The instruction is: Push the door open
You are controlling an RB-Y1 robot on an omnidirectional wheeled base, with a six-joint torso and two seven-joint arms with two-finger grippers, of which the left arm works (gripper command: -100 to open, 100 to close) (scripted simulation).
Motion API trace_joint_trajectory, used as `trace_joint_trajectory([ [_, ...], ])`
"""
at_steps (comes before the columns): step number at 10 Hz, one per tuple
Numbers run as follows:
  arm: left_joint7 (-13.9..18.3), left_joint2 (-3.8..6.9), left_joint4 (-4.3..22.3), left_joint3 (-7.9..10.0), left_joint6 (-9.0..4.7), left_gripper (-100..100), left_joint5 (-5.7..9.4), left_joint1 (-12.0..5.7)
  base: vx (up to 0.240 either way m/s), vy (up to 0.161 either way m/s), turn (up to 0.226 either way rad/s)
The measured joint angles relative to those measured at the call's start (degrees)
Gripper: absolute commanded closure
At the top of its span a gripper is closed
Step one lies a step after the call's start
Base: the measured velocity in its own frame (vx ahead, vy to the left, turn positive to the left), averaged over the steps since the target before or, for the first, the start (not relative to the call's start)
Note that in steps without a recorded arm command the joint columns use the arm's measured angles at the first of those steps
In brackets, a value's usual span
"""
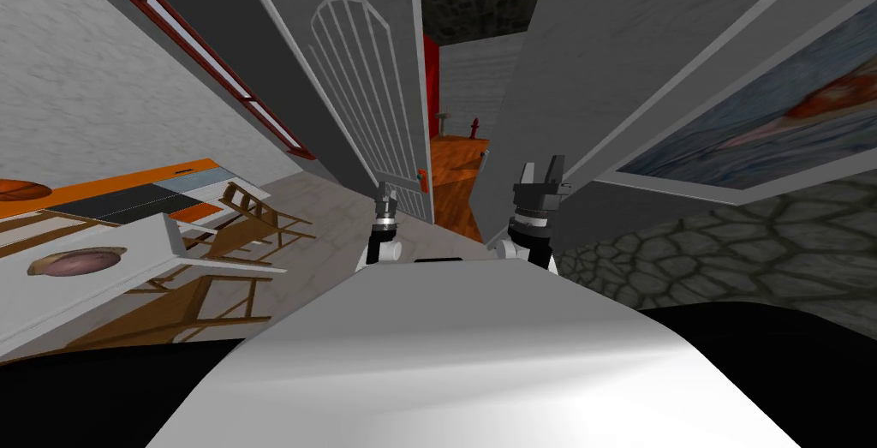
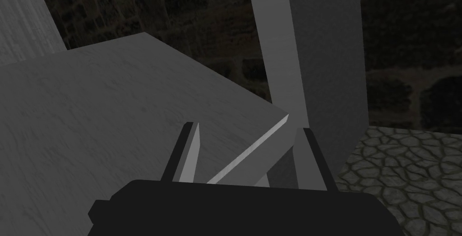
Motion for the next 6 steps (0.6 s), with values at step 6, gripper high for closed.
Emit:
trace_joint_trajectory([
  [6, 2.3, 1.75, 9.6, -2.25, 2.92, -100, -0.14, -4.70, 0.080, 0.103, -0.099],
])
